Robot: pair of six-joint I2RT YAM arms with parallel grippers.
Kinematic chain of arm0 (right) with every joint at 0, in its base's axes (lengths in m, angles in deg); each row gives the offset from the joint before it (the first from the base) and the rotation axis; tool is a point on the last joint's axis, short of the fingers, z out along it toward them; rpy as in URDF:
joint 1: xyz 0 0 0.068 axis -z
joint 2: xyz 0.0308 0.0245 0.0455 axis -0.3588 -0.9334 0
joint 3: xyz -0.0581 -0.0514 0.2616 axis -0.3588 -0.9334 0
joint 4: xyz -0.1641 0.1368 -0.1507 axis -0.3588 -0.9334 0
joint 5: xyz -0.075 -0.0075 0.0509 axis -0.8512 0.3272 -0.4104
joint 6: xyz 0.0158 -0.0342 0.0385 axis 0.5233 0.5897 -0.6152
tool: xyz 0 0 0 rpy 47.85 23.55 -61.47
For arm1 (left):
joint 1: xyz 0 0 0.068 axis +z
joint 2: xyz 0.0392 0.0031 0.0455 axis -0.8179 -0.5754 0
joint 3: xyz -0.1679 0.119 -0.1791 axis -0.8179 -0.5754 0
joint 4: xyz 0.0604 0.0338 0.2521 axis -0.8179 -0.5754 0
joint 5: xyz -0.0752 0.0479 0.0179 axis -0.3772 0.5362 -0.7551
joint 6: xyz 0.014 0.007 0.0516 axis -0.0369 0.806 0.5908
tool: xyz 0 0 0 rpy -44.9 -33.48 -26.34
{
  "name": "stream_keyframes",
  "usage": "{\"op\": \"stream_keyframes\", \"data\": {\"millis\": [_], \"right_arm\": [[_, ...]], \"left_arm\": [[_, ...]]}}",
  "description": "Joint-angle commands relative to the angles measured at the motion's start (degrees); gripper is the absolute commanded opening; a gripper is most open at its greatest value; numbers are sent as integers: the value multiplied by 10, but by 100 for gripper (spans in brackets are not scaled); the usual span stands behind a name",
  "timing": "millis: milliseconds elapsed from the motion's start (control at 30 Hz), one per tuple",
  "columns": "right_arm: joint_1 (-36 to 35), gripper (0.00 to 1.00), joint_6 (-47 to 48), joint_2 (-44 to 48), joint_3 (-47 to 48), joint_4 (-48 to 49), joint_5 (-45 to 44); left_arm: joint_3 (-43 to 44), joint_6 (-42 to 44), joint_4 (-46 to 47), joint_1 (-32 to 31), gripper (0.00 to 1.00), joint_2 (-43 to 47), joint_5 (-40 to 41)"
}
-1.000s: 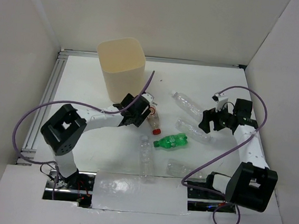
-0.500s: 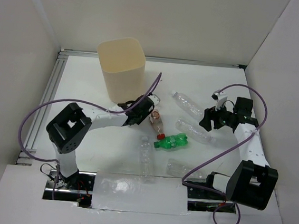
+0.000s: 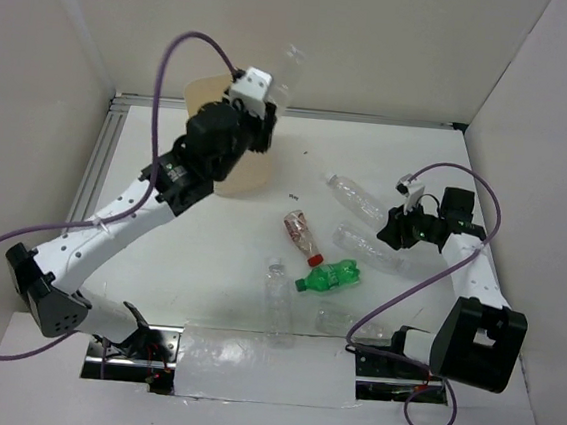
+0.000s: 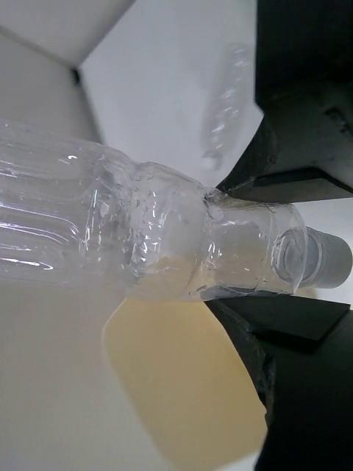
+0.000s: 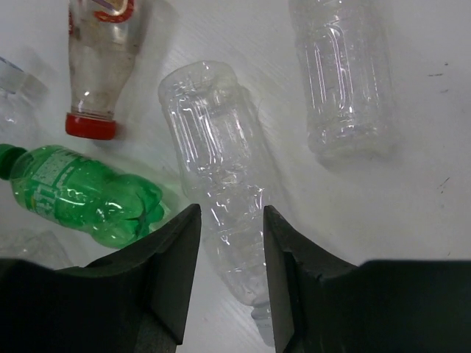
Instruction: Put the plastic bottles in the bin
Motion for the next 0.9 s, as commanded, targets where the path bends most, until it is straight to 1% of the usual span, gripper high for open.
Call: {"op": "stream_keyframes", "data": {"millis": [0,33,67,100,133,167,200,267,300,333,433,467,500,633,700,733,767,833,867], "right_arm": [[-14,47,4,-19,17,41,-16],[-14,50,4,-28,23,46,-24],[-20,55,4,-35,23,51,-39],[-25,60,4,-35,31,56,-47],[-25,72,4,-43,39,65,-54],[-32,77,-2,-50,39,71,-68],[-32,85,-2,-50,47,79,-73],[-43,91,-8,-67,54,92,-88],[-52,95,-8,-79,73,105,-99],[-52,95,-8,-79,73,105,-99],[-64,96,-8,-118,116,104,-110],[-64,96,-8,-142,127,104,-110],[-71,96,-8,-154,145,104,-110],[-88,96,-8,-205,181,104,-110],[-112,96,-8,-233,194,111,-122],[-121,96,-8,-245,207,111,-130],[-129,97,-8,-258,217,111,-136],[-144,97,-1,-306,248,105,-148],[-152,99,-1,-323,258,105,-156]], "left_arm": [[26,-23,57,60,22,-26,35],[32,-23,66,75,22,-35,42],[43,-29,81,104,22,-47,42],[51,-36,81,117,22,-61,42],[58,-37,81,129,22,-89,51],[72,-47,81,150,22,-103,51],[72,-47,88,157,23,-116,59],[78,-58,88,181,28,-151,57],[85,-72,73,196,41,-172,57],[85,-72,73,196,51,-172,57],[78,-79,73,208,85,-185,52],[78,-84,73,214,97,-185,46],[78,-84,73,219,99,-185,38],[78,-76,66,220,99,-156,21],[72,-54,66,197,99,-132,4],[67,-46,66,186,99,-104,4],[62,-38,61,161,99,-90,4],[45,-32,36,133,99,-61,12],[35,-32,24,119,99,-29,12]]}}
